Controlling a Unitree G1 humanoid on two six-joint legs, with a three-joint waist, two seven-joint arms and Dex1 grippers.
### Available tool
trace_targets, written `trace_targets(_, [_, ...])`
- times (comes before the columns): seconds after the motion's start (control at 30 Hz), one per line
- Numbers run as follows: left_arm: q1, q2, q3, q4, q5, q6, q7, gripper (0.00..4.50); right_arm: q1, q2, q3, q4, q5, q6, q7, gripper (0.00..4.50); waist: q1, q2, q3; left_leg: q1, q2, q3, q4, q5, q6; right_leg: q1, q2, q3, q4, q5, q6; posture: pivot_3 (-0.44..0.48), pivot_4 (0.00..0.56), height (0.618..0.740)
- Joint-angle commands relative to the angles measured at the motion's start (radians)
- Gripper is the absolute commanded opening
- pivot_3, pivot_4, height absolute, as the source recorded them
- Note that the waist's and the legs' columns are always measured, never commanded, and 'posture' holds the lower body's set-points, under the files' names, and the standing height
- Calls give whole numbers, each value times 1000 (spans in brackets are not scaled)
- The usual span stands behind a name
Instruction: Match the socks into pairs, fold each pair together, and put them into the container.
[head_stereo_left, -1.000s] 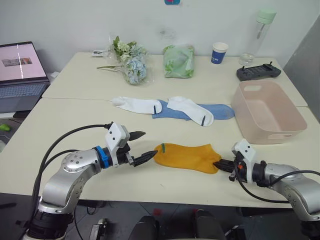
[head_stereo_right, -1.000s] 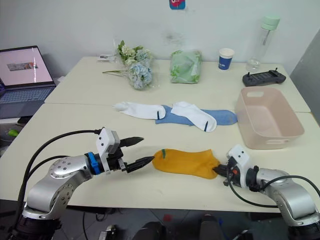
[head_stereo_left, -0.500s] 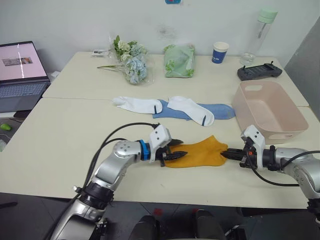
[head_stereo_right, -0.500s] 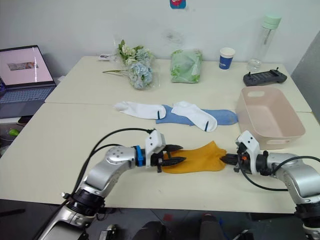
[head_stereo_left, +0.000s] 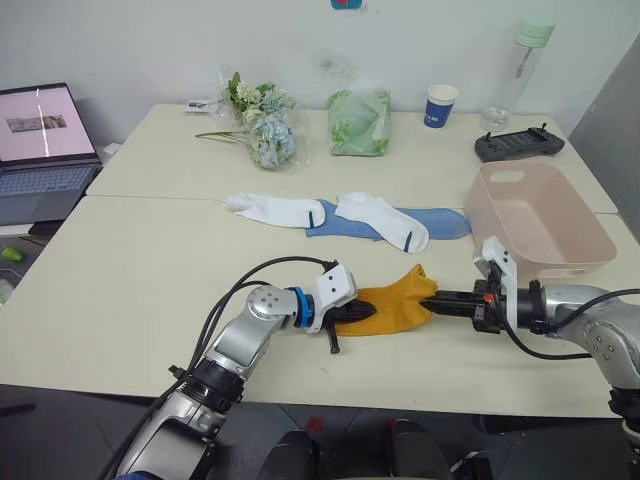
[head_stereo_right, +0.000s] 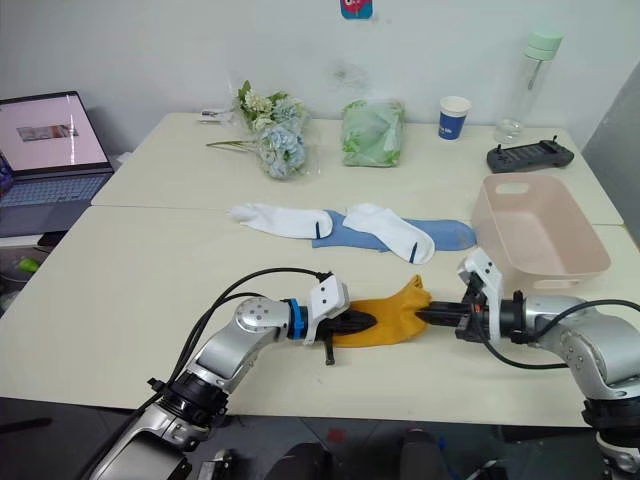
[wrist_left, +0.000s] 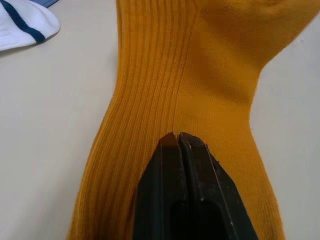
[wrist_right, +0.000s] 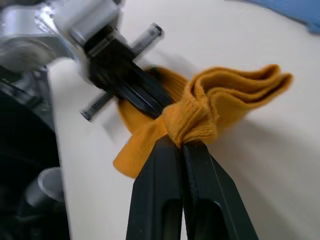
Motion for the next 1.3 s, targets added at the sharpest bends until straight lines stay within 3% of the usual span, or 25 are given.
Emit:
trace_targets(0.03, [40,9,-18,-23,15,13,-8,56,-57,93,-43,-78,174,100,-77,0,0,0,0,0,0,0,0,0,0,0,0,0,0,0,0,0,150,740])
trace_targets(0.17, [60,13,-8,-43,12,14,-5,56,-86,194,-27,-80,241,149,-168,0,1,0,0,0,0,-1,0,0,0,0,0,0,0,0,0,0,150,740])
trace_targets(0.27, [68,2,31,-63,-8,-1,17,56,-81,176,56,-72,167,108,-141,0,1,0,0,0,-1,-1,0,0,0,0,-1,0,0,0,0,0,150,740])
trace_targets(0.4, [82,31,141,-203,-103,115,38,56,-93,148,126,-30,93,38,-92,0,-4,0,0,0,0,-1,0,0,0,-1,0,-1,1,0,0,0,150,740])
trace_targets(0.57, [150,207,351,-455,-265,315,21,56,-154,176,220,31,9,-36,-57,0,-15,1,0,0,1,-1,-1,0,0,-3,1,0,3,0,0,0,150,740])
trace_targets(0.63, [181,289,443,-498,-283,322,16,56,-183,193,283,47,-29,-65,-28,0,-18,1,1,0,1,0,-1,0,0,-3,1,1,3,0,0,0,150,740])
trace_targets(0.8, [196,397,529,-507,-319,342,2,56,-225,209,406,110,-146,-136,14,0,-3,1,1,0,1,-1,-1,0,0,-2,1,0,1,0,0,0,150,740])
trace_targets(0.9, [196,405,525,-503,-322,333,15,0,-232,200,438,136,-187,-171,49,649,3,1,1,-1,0,-2,-1,0,0,-2,0,-1,-1,0,0,0,150,740])
trace_targets(1.17, [203,337,465,-607,-368,380,81,0,-247,214,316,104,-100,-92,52,3390,-2,1,1,-2,0,-2,-1,0,0,-3,0,-1,-1,0,0,0,150,740])
trace_targets(1.3, [183,320,408,-635,-416,424,68,0,-233,182,202,72,-18,-8,27,3390,-2,1,1,-2,0,-2,-1,0,0,-3,0,-1,0,0,0,0,150,740])
